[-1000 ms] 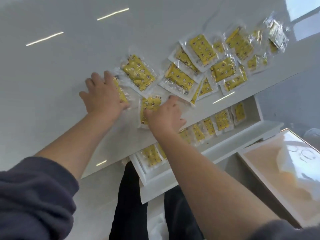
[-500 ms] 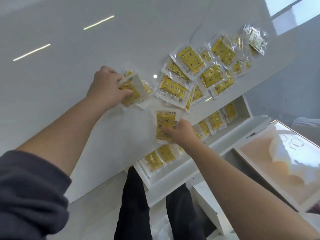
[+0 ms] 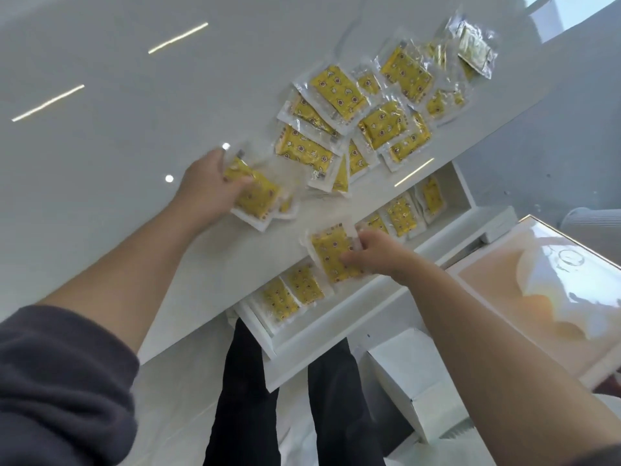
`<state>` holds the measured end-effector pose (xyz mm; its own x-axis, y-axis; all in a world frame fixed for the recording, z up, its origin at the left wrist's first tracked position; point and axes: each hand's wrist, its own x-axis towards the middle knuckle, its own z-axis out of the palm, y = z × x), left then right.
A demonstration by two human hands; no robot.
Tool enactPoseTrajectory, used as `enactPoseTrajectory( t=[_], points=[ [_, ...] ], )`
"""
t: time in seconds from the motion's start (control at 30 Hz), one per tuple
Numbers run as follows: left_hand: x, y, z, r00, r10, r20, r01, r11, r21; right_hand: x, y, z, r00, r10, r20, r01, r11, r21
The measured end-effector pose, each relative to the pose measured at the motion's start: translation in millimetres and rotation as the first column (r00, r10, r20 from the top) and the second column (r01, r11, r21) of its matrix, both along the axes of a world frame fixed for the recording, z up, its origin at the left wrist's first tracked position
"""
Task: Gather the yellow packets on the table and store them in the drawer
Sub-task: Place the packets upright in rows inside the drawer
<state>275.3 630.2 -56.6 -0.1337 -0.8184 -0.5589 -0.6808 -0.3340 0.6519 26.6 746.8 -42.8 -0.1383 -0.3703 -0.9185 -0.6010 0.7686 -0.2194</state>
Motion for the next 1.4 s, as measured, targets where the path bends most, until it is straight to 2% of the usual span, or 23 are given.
enactPoseTrajectory(
  t=[0.13,0.2,0.3,0.47,0.6,0.67,0.73,0.77,0.8,0.83,0.87,0.9,0.93,1.0,1.07,1.13,1.2,1.23,1.3,1.37,1.4],
  points=[
    [-21.2,58.6,7.2,0.943,-0.318,-0.097,0.325,0.943,0.067,-35.5,25.6,-13.9,0.977,0.117,-0.179,-0.104,0.991,0.082],
    [-36.1,87.0,2.4,0.917,-0.387,-0.091,0.394,0.916,0.077,-48.1,35.4,-25.0,0.973,0.112,-0.203,-0.096,0.992,0.087],
    [-62.3,121.6,-11.2,0.913,-0.397,-0.096,0.407,0.906,0.114,-60.1,43.1,-46.0,0.967,0.169,-0.191,-0.158,0.985,0.073],
    [-100.8,167.3,-51.1,0.948,-0.319,-0.022,0.318,0.936,0.148,-73.3,37.2,-96.1,0.954,0.257,-0.152,-0.260,0.966,-0.001],
    [-117.3,189.0,-92.3,0.994,-0.103,0.022,0.096,0.969,0.228,-87.2,32.4,-138.5,0.942,0.304,-0.146,-0.315,0.947,-0.061],
    [-120.4,193.5,-107.2,0.999,-0.006,0.032,-0.003,0.957,0.290,-92.8,33.1,-150.8,0.883,0.405,-0.236,-0.430,0.901,-0.065],
    [-124.0,192.7,-112.6,0.998,0.066,-0.003,-0.062,0.943,0.328,-97.1,34.4,-152.4,0.856,0.378,-0.353,-0.459,0.870,-0.182],
    [-126.5,190.4,-114.5,0.994,0.107,-0.035,-0.089,0.936,0.342,-98.3,33.7,-149.5,0.892,0.342,-0.295,-0.420,0.869,-0.261],
    [-129.9,187.4,-115.2,0.986,0.156,-0.063,-0.124,0.926,0.356,-98.9,33.3,-145.0,0.935,0.319,-0.152,-0.352,0.884,-0.309],
    [-133.6,184.6,-116.4,0.974,0.212,-0.081,-0.167,0.913,0.372,-98.0,33.5,-139.1,0.953,0.298,0.052,-0.273,0.921,-0.279],
    [-138.6,180.5,-115.1,0.960,0.261,-0.102,-0.204,0.899,0.388,-97.5,34.5,-133.8,0.934,0.254,0.251,-0.212,0.960,-0.181],
    [-142.7,176.4,-115.4,0.947,0.300,-0.116,-0.230,0.885,0.404,-96.8,36.3,-128.7,0.903,0.190,0.385,-0.182,0.982,-0.057],
    [-147.8,171.4,-116.5,0.937,0.323,-0.133,-0.243,0.876,0.417,-97.0,37.5,-125.6,0.884,0.155,0.440,-0.188,0.982,0.031],
    [-156.6,163.4,-120.9,0.943,0.292,-0.162,-0.194,0.874,0.445,-100.8,39.5,-128.8,0.892,0.117,0.437,-0.182,0.977,0.109],
    [-159.9,159.2,-126.9,0.947,0.275,-0.167,-0.164,0.859,0.485,-107.4,35.4,-133.4,0.927,0.073,0.368,-0.109,0.991,0.078],
    [-154.6,157.9,-136.6,0.951,0.305,-0.047,-0.246,0.843,0.478,-116.9,28.5,-136.1,0.958,0.047,0.282,-0.058,0.998,0.028],
    [-140.0,162.0,-145.1,0.962,0.204,0.182,-0.259,0.891,0.373,-128.5,22.6,-137.6,0.978,0.032,0.208,-0.026,0.999,-0.032],
    [-131.2,164.5,-149.7,0.954,0.111,0.280,-0.196,0.935,0.295,-132.8,20.0,-137.5,0.983,0.019,0.181,-0.008,0.998,-0.059],
    [-118.1,169.5,-157.4,0.947,-0.074,0.313,0.017,0.984,0.179,-140.2,17.5,-140.4,0.987,-0.019,0.160,0.030,0.997,-0.070],
    [-115.5,172.0,-163.1,0.917,-0.261,0.302,0.229,0.964,0.135,-143.1,17.2,-141.4,0.988,-0.030,0.154,0.043,0.996,-0.079],
    [-117.7,172.0,-164.6,0.902,-0.307,0.304,0.285,0.952,0.113,-142.7,17.8,-141.6,0.988,-0.035,0.152,0.049,0.995,-0.089]
  ],
)
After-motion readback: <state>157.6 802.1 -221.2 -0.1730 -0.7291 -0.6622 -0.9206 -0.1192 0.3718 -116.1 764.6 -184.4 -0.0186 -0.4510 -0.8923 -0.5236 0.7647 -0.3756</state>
